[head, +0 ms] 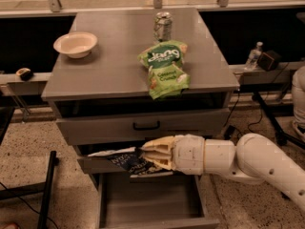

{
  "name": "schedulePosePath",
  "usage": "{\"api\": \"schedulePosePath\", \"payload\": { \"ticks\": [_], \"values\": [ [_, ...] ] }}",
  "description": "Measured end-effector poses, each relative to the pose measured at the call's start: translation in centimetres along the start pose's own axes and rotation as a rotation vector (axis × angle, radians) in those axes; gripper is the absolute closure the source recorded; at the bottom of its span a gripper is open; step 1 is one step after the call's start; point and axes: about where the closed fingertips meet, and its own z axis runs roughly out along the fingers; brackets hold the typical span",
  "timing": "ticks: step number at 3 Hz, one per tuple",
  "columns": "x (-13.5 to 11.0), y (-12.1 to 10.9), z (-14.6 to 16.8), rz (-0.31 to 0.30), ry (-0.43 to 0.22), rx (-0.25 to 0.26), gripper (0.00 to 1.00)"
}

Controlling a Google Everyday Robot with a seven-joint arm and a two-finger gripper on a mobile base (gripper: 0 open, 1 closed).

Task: Pick blue chip bag from bottom drawer and place on counter

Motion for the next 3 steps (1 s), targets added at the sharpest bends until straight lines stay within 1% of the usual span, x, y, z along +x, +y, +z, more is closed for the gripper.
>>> {"api": "schedulePosePath", "payload": {
  "ticks": [1,2,3],
  "values": [
    [1.0,-3.4,-0.9,0.041,0.165,0.148,1.0],
    [1.9,-4.1,-1.0,0.038,0.196,0.174,1.0],
    [-1.2,-10.0,3.0,-0.03,0.098,0.198,1.0]
  ]
}}
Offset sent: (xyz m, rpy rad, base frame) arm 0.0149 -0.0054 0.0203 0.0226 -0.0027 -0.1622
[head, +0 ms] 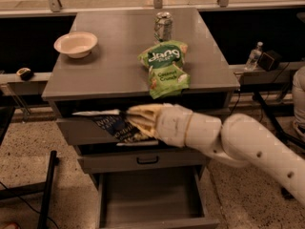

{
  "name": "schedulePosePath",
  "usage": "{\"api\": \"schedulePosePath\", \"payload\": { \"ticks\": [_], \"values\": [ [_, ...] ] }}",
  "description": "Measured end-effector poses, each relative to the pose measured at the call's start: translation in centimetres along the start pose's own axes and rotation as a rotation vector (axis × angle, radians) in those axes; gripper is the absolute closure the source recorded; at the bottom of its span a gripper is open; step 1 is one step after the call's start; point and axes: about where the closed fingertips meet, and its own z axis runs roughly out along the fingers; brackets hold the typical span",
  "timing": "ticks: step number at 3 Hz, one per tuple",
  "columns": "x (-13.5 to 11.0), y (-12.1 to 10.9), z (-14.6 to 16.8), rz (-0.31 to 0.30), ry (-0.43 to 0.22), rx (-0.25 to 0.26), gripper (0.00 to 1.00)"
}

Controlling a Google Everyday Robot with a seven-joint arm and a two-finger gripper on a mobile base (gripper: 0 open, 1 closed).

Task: Pick blue chip bag from bottom drawer and place on counter

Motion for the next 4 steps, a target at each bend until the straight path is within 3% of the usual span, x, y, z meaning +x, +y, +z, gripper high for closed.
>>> {"api": "schedulePosePath", "payload": {
  "ticks": [1,2,3,4],
  "values": [
    [-2.7,-4.8,2.6,-0.083,-0.004,-0.008,1.0],
    [-4.3,-9.4,5.1,-0.133,0.037,-0.036,1.0],
    [-3.4,-14.8,7.5,-0.117,0.077,-0.045,1.0],
    [-2.5,-18.5,9.2,-0.091,0.076,-0.026,1.0]
  ]
}}
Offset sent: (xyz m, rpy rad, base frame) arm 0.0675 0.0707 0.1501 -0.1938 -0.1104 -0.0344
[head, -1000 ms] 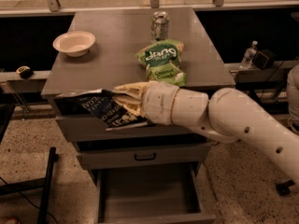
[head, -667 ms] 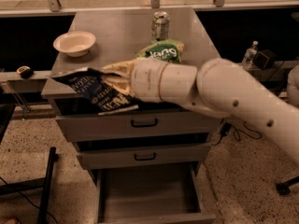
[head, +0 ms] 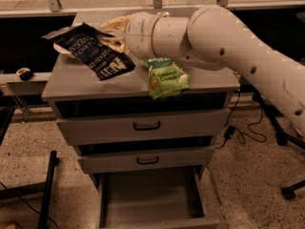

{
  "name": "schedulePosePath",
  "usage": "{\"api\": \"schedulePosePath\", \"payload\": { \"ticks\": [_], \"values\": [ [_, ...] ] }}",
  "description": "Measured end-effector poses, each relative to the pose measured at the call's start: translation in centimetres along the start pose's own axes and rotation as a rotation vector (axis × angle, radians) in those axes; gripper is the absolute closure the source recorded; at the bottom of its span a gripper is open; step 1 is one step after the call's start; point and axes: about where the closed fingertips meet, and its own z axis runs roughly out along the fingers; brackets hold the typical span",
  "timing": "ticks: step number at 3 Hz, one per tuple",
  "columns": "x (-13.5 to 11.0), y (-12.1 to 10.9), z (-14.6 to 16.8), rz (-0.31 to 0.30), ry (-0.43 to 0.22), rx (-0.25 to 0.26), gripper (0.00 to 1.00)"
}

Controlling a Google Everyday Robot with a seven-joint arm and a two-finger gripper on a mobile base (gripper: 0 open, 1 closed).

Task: Pick blue chip bag from bottom drawer and place on counter

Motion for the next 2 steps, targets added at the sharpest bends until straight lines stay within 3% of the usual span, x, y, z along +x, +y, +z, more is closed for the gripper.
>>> {"api": "schedulePosePath", "payload": {
  "ticks": [1,2],
  "values": [
    [3.4,-1.7,1.1,0.098,0.007,0.038,1.0],
    [7.2,-1.7,1.2,0.185,0.048,0.063,1.0]
  ]
}}
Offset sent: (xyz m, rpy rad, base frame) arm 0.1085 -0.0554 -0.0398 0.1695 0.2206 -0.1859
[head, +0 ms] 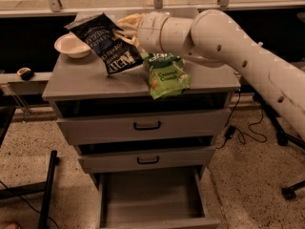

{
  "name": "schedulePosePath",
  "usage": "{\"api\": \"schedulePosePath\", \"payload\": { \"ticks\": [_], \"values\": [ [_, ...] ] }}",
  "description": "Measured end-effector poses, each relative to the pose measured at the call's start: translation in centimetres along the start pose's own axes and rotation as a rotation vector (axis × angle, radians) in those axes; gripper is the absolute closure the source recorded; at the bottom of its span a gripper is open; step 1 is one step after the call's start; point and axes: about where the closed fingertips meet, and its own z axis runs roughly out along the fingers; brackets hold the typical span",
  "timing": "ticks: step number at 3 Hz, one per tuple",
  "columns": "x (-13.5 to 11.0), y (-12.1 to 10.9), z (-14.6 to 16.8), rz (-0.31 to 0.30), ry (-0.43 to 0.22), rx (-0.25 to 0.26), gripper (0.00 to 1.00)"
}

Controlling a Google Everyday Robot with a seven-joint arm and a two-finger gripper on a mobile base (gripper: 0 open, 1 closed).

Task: Pick blue chip bag from bottom drawer and place on counter

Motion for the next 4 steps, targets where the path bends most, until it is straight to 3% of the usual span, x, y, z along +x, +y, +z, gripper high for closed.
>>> {"api": "schedulePosePath", "payload": {
  "ticks": [1,4],
  "values": [
    [3.16,0.22,0.17,0.067,0.057,-0.01,0.82],
    [3.7,0.22,-0.04,0.077,0.067,-0.01,0.13]
  ]
}}
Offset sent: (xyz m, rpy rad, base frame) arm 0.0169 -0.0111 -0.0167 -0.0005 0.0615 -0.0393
